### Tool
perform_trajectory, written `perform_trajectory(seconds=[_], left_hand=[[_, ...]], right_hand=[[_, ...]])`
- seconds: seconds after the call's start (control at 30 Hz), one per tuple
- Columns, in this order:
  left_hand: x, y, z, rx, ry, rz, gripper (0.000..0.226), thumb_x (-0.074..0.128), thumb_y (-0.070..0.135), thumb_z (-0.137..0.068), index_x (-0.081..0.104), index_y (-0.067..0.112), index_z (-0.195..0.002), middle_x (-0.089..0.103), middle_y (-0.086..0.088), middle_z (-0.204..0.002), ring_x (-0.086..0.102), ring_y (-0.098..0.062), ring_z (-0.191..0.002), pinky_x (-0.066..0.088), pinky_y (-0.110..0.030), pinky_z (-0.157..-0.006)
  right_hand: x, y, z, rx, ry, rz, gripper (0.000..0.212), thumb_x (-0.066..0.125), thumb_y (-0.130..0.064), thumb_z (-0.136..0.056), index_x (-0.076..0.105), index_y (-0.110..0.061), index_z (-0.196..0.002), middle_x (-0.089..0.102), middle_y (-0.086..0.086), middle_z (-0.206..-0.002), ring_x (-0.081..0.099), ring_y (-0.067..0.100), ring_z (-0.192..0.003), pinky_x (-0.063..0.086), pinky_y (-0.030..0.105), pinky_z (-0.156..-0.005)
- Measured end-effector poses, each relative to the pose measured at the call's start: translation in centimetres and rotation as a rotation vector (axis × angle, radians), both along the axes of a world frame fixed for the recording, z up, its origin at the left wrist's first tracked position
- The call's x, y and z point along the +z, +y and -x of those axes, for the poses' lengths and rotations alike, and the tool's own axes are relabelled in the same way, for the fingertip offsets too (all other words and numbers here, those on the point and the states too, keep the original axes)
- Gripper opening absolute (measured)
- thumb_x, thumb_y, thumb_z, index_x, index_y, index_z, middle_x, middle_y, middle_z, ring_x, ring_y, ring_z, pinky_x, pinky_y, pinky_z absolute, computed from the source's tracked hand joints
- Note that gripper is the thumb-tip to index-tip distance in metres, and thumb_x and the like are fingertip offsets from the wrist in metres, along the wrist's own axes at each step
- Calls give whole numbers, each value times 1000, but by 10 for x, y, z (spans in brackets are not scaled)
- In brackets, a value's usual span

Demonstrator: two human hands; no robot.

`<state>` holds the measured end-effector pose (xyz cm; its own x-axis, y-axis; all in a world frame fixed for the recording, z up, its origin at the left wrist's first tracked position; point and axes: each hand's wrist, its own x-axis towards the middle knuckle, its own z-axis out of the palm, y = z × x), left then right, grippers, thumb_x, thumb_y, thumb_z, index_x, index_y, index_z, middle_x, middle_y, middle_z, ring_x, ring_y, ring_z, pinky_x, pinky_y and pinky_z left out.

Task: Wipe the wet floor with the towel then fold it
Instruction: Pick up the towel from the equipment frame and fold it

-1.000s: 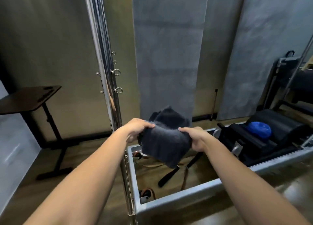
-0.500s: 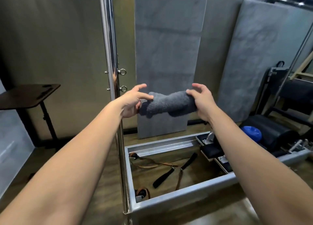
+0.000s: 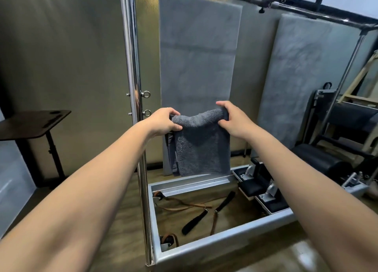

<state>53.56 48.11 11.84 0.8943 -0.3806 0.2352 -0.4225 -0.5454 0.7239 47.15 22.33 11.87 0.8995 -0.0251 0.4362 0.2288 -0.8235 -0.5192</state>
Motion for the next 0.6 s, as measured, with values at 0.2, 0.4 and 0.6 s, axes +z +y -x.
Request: perform_trajectory(seconds=[0.2,0.4,0.6], left_hand=[[10,9,3,35,-197,-91,17,75,36,-85,71,21,-90,67,3,-81,59,-17,-77,46,-28,-70],[25,10,20,-196,47,553,14,70,25,-92,61,19,-84,62,1,-82,57,-16,-80,44,-31,-73],[36,1,32,-242,227,898,18,65,19,-94,62,9,-109,72,-8,-88,70,-19,-75,57,-32,-66]], right_hand=[[10,-11,12,-92,-112,189,16,61,-25,-97,64,-25,-113,55,2,-107,49,21,-101,41,32,-91],[28,-5,20,16,-107,-318,25,62,-34,-98,64,-9,-96,63,12,-92,53,21,-85,49,45,-77],[20,23,48,480,203,-1206,74,60,-64,-86,63,-4,-129,67,20,-127,66,31,-114,53,51,-98]])
